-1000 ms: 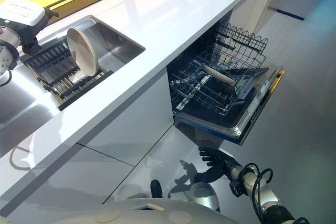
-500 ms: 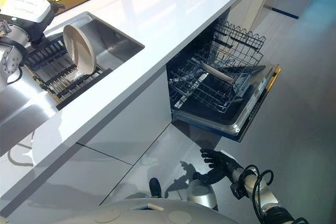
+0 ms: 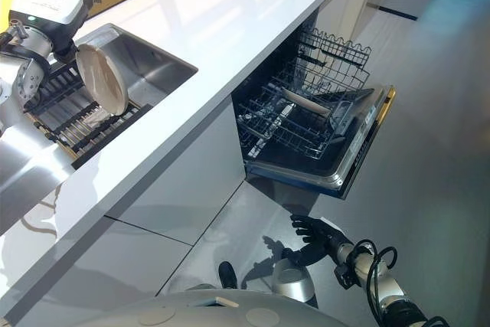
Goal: Pick up plates and place into dishwasher.
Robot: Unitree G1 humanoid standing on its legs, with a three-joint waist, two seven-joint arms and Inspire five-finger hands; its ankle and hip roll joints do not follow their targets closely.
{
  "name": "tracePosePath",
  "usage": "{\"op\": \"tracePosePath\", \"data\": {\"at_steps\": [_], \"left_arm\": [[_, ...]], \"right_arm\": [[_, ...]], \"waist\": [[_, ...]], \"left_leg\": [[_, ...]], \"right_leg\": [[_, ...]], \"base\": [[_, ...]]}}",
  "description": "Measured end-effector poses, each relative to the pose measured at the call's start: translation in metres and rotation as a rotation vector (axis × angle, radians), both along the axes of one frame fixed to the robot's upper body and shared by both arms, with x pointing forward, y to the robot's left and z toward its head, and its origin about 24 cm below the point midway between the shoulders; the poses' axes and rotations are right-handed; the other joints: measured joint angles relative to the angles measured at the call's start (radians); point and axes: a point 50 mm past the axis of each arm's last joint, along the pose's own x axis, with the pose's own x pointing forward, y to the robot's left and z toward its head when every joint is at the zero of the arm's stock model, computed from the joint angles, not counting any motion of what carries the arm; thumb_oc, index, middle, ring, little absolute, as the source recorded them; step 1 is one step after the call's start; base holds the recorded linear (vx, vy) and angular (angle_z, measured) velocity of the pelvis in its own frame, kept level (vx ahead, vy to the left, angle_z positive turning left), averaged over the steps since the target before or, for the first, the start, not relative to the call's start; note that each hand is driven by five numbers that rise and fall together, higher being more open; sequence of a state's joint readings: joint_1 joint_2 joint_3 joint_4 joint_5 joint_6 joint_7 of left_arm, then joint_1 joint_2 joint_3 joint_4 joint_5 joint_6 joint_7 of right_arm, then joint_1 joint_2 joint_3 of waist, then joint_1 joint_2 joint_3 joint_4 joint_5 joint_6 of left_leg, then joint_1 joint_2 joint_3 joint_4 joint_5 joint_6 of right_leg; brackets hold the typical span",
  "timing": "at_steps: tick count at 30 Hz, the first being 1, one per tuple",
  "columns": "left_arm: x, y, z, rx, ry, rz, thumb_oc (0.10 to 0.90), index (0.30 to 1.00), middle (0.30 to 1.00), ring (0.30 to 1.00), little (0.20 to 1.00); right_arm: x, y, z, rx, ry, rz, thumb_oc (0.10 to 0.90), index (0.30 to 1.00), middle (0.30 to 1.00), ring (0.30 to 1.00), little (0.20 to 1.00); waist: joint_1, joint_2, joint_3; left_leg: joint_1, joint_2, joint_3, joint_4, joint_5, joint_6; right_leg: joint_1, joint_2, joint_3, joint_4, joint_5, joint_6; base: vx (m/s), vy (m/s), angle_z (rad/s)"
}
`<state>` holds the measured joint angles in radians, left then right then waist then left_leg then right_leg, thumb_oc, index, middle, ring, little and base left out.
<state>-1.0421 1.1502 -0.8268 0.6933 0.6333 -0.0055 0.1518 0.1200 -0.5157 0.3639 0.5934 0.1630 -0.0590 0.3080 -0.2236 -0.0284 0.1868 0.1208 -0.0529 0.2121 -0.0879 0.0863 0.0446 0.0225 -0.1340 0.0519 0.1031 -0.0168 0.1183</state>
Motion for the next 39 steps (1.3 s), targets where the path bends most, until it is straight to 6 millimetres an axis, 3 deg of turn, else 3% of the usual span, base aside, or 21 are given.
{"op": "tracePosePath", "data": {"at_steps": [16,26,39], "left_arm": [[0.007,-0.015,-0.035,0.207,0.347,-0.003,0.8,0.9,0.9,0.9,0.9],[0.003,0.008,-0.045,0.175,0.563,0.219,0.8,0.9,0.9,0.9,0.9],[-0.004,0.04,-0.056,0.218,0.622,0.428,0.8,0.9,0.9,0.9,0.9]], "right_arm": [[0.003,-0.001,0.003,0.003,-0.026,-0.009,0.8,0.9,0.9,0.9,0.9],[0.009,-0.006,0.01,-0.014,-0.065,-0.023,0.8,0.9,0.9,0.9,0.9],[0.009,-0.007,0.01,-0.024,-0.069,-0.035,0.8,0.9,0.9,0.9,0.9]], "waist": [[-0.041,0.028,0.015],[-0.06,0.063,0.033],[-0.056,0.055,0.043]], "left_leg": [[0.008,-0.006,0.008,0.0,-0.005,0.007],[0.005,-0.008,0.007,0.014,-0.009,0.009],[-0.028,-0.011,0.008,0.032,-0.013,0.011]], "right_leg": [[-0.017,0.001,0.021,0.021,-0.001,0.002],[-0.021,0.0,0.026,0.022,-0.002,0.003],[-0.054,-0.003,0.027,0.039,-0.002,0.003]], "base": [[0.02,0.005,-0.06],[0.0,0.002,-0.01],[0.0,0.0,0.0]]}}
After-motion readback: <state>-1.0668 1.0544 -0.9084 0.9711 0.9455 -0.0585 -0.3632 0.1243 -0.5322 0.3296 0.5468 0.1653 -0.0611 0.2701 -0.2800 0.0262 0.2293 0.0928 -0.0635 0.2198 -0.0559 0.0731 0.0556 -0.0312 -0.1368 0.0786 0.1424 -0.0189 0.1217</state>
